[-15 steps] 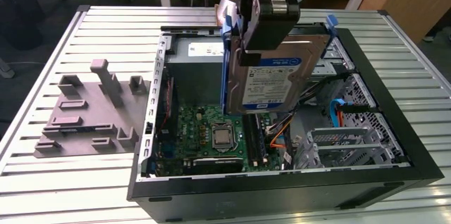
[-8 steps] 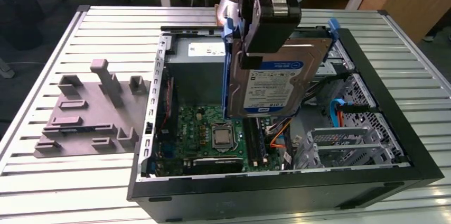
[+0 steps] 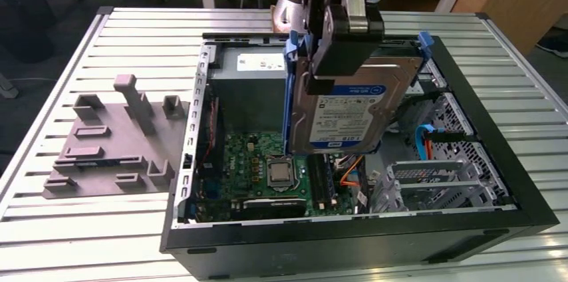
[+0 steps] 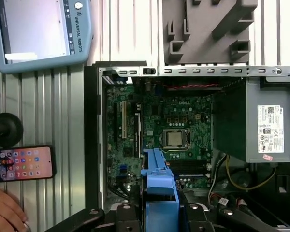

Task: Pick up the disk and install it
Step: 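Insert the disk into the insertion slot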

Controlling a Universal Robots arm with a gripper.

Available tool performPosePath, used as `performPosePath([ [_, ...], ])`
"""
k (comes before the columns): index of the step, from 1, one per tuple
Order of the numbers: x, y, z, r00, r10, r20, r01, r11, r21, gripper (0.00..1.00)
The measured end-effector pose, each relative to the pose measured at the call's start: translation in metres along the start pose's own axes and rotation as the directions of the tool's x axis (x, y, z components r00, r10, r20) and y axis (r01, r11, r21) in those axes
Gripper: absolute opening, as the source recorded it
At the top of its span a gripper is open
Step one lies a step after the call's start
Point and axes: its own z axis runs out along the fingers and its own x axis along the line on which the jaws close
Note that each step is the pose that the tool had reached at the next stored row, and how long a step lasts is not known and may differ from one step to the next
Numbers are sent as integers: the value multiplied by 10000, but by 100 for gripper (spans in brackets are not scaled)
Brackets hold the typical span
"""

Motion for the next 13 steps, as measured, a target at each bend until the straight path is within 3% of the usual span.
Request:
performPosePath([
  [4,29,-22,8,10000,39,1,-39,10000,1,36],
  [13,47,-163,23,10000,88,-1,-88,10000,0,36],
])
